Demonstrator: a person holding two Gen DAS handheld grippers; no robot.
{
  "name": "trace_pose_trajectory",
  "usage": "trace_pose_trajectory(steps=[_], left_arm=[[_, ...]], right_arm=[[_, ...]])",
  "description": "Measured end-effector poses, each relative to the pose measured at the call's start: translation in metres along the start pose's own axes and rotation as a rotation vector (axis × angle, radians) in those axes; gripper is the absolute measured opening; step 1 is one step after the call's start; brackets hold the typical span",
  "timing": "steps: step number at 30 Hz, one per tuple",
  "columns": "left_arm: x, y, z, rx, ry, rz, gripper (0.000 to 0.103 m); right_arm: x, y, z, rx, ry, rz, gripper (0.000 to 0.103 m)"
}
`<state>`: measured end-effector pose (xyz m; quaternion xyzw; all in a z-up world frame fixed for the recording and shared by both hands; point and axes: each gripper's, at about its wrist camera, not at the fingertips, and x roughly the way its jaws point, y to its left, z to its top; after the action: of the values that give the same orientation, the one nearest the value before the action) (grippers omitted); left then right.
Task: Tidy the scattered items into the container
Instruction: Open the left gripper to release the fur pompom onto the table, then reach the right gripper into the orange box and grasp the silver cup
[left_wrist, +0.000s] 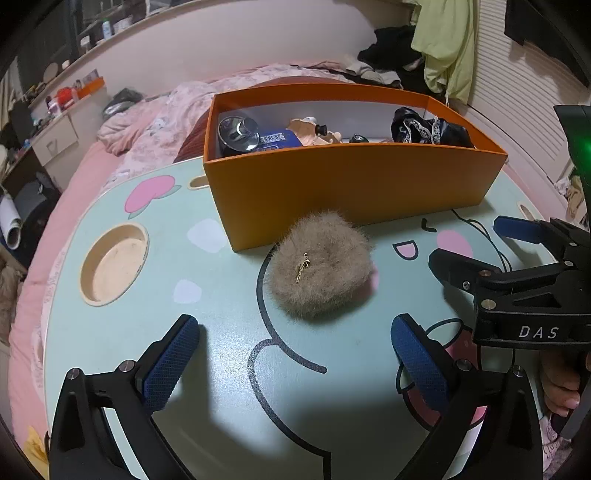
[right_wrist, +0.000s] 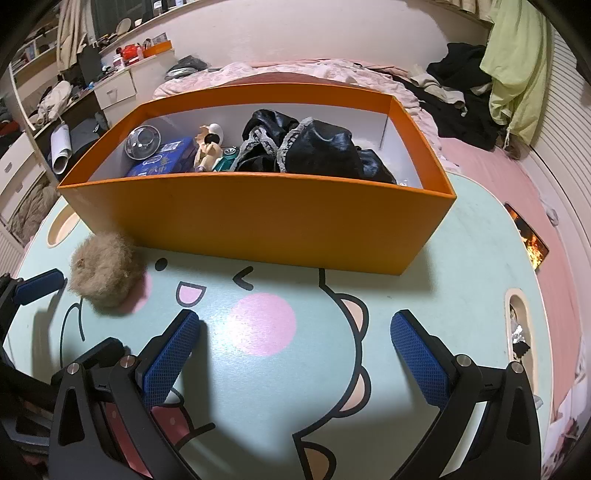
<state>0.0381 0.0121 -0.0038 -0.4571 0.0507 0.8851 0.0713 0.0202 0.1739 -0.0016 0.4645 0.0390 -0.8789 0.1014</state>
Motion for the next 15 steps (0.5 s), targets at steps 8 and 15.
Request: trace_pose_trajectory(steps=[8, 15], left_arm=[[-0.001, -0.001, 0.001, 0.000, 0.001, -0.002, 0.103], [-0.003, -0.001, 0.001, -0.002, 0.002, -0.005, 0.103]], right_arm=[[-0.003, -0.001, -0.001, 0.013, -0.001, -0.012, 0.103], [-0.018, -0.015, -0.002, 0.066, -0.018, 0.078, 0.102]])
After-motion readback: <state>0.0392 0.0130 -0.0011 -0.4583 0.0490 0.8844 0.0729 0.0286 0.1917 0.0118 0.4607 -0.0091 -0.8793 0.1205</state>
